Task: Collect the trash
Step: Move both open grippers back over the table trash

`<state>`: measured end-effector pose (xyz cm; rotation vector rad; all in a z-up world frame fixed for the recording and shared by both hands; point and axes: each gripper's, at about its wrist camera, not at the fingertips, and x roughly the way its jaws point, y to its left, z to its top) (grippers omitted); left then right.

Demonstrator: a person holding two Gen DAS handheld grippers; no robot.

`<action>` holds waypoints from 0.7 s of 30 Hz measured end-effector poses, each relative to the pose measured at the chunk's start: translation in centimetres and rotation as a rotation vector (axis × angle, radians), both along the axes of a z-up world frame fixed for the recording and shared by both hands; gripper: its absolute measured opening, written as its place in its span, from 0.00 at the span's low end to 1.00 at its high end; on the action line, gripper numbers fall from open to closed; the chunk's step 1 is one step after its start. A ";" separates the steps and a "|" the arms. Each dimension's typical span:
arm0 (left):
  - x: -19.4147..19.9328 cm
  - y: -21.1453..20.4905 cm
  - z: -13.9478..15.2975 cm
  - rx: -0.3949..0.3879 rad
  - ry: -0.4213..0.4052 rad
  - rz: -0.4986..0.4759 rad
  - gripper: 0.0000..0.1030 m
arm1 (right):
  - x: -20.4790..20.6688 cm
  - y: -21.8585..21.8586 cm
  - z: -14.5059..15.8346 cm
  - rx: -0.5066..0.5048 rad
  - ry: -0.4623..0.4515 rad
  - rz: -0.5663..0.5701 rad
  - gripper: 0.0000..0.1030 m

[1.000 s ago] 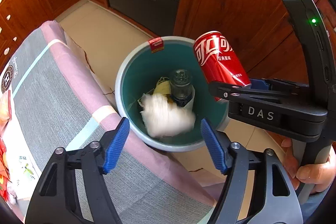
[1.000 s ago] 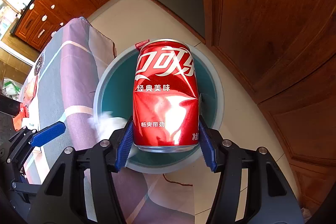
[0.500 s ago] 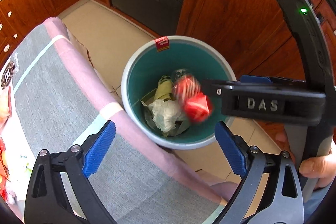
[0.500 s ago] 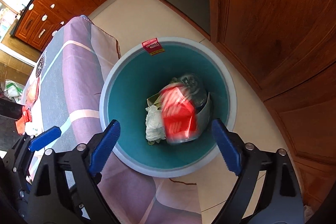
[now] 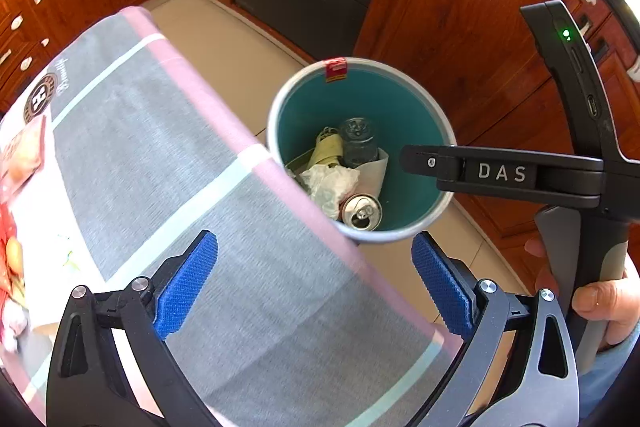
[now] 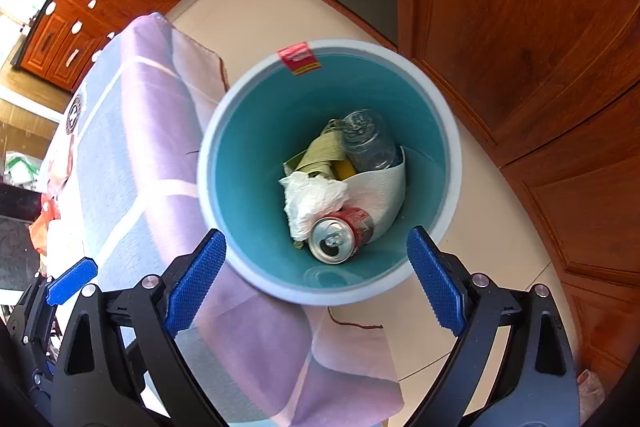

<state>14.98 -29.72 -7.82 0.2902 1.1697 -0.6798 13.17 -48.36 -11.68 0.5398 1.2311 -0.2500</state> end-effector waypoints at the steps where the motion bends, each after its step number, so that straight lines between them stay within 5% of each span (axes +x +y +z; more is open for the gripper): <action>1: 0.0 0.4 0.1 -0.002 -0.002 0.007 0.95 | -0.1 0.5 0.3 -0.004 -0.004 0.006 0.85; 21: -1.3 16.1 4.1 -0.074 -0.067 0.226 0.95 | 1.5 14.0 5.4 -0.082 -0.044 0.209 0.85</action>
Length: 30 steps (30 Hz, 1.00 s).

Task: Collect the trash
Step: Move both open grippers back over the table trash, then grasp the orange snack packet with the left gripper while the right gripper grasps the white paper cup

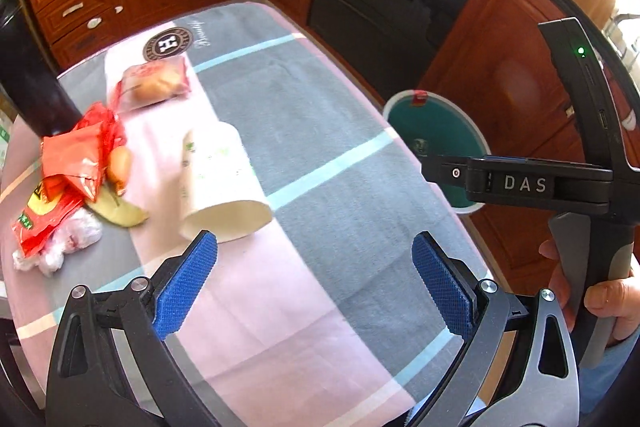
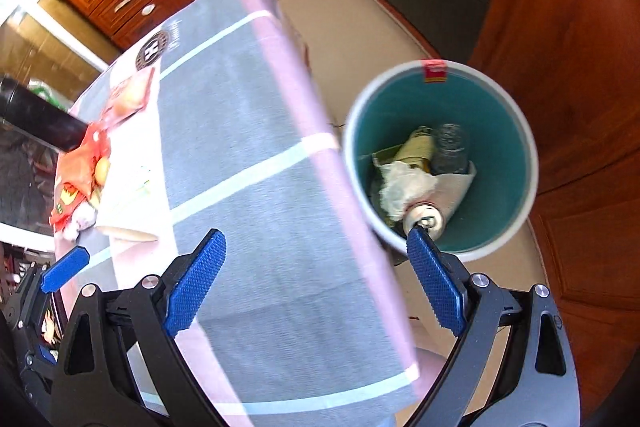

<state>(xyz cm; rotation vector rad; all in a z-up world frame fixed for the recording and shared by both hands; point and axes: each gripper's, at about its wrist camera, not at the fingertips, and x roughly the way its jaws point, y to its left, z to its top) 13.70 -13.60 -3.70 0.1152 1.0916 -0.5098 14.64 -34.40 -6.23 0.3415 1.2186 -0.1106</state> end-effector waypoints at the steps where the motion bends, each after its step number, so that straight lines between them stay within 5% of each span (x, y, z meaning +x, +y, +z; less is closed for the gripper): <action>1: 0.1 0.9 0.2 -0.004 -0.002 0.015 0.95 | 0.3 1.1 0.1 -0.006 0.000 0.019 0.85; 17: 3.2 14.2 -0.7 -0.049 0.020 0.225 0.96 | 5.8 14.3 0.8 -0.070 0.017 0.223 0.85; 30: 6.6 17.9 -1.3 -0.040 0.018 0.290 0.96 | 9.7 17.3 -2.8 0.009 0.084 0.248 0.85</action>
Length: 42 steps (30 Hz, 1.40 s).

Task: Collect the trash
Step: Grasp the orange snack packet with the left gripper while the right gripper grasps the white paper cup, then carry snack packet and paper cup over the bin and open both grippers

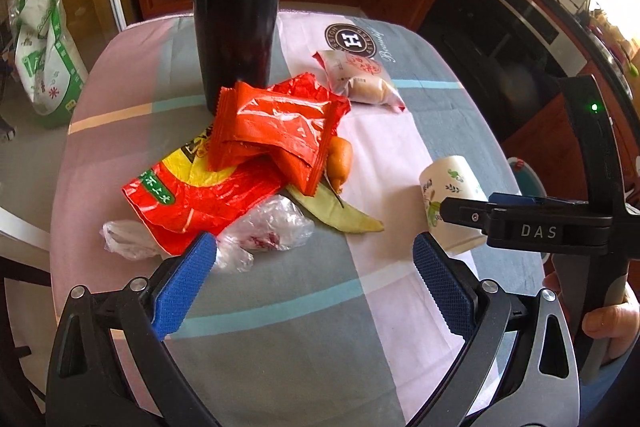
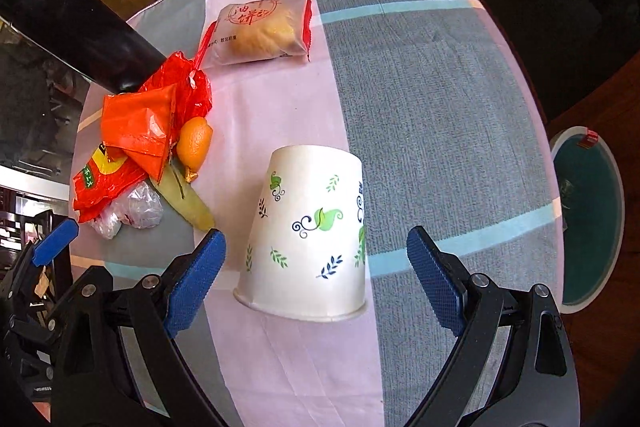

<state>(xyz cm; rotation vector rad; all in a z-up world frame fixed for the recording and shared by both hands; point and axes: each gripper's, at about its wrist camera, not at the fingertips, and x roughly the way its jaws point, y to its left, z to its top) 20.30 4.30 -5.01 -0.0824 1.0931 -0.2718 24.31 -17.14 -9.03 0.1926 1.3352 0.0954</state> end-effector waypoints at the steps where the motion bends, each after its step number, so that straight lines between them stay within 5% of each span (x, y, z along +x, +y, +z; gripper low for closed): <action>1: 0.4 0.2 0.0 0.004 -0.004 0.005 0.96 | 0.2 0.0 -0.2 0.007 0.002 -0.002 0.85; 4: 1.7 1.1 -0.2 0.024 -0.011 0.030 0.96 | 0.6 0.2 -0.9 0.008 -0.002 0.006 0.85; 7: 3.0 1.9 -0.6 0.030 -0.005 0.057 0.96 | 0.9 0.8 -1.2 -0.027 -0.014 0.043 0.57; 18: 7.7 1.7 -2.8 0.096 0.002 0.099 0.96 | 1.9 -0.1 -1.0 -0.069 -0.086 0.057 0.56; 20: 7.9 1.3 -3.0 0.100 -0.013 0.096 0.88 | 1.9 -0.2 -1.1 -0.063 -0.085 0.062 0.57; 22: 7.9 1.0 -3.3 0.091 -0.012 0.080 0.51 | 1.8 -0.3 -1.1 -0.057 -0.086 0.066 0.57; 25: 7.4 0.9 -3.4 0.098 -0.024 0.077 0.36 | 1.8 -0.4 -1.2 -0.048 -0.086 0.069 0.57; 42: -0.3 -3.0 0.3 0.060 -0.062 -0.017 0.33 | -2.2 -2.6 0.6 -0.022 -0.120 0.044 0.56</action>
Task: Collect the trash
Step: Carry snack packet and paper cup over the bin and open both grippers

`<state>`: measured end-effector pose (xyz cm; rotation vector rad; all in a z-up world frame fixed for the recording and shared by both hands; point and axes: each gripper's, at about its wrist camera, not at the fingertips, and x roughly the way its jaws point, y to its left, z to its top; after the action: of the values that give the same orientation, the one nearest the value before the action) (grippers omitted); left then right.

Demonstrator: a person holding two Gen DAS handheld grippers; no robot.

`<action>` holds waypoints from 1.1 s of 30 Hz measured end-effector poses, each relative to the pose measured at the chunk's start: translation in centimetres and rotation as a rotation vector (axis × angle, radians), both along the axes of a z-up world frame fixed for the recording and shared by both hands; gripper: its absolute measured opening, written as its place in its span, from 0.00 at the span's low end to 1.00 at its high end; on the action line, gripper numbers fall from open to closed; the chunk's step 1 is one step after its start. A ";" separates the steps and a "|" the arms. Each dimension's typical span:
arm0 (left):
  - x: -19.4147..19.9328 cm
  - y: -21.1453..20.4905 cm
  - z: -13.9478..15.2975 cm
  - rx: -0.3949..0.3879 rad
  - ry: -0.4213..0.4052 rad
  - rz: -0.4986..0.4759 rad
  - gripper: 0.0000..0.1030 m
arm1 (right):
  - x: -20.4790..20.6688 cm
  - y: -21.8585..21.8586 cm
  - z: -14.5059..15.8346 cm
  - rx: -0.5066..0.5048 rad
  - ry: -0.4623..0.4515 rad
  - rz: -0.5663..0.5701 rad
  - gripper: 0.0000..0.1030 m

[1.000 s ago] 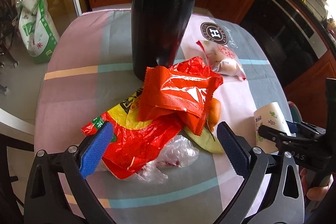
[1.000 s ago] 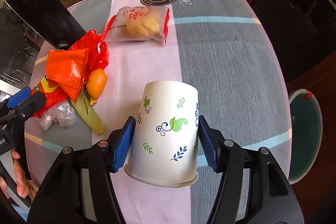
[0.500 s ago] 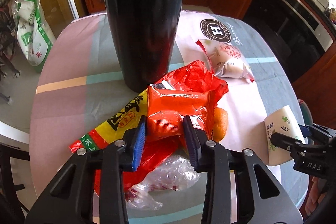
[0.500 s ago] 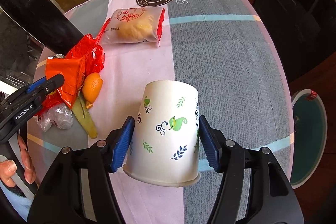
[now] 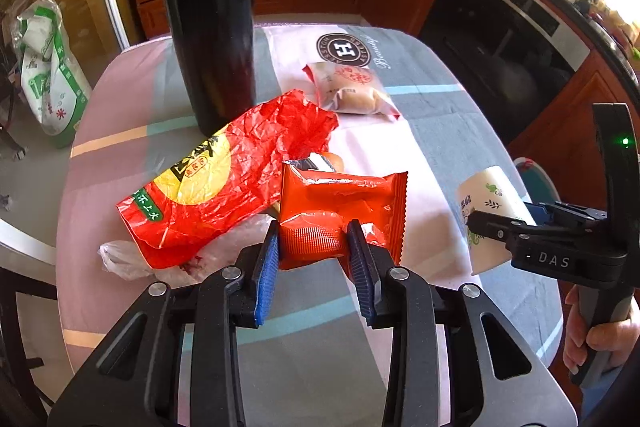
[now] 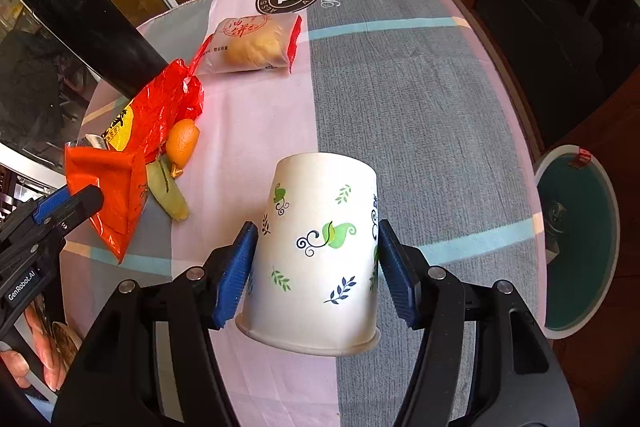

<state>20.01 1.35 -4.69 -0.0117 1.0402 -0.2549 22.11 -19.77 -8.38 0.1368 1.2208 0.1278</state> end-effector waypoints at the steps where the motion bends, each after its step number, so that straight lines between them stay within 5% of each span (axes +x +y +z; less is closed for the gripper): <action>1: -0.3 -0.5 0.2 0.004 -0.003 -0.009 0.33 | -0.3 -0.4 0.2 0.002 -0.005 -0.007 0.56; 14: -3.6 -8.6 2.2 0.022 -0.031 -0.165 0.34 | -4.9 -7.9 2.6 0.044 -0.073 -0.133 0.56; 33: -4.2 -23.0 1.7 0.072 0.032 -0.367 0.34 | -8.2 -20.7 2.7 0.129 -0.137 -0.319 0.56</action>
<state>15.77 -21.63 -3.03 0.2424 1.0792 -0.5516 13.86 -40.44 -5.73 0.4264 1.0402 -0.0618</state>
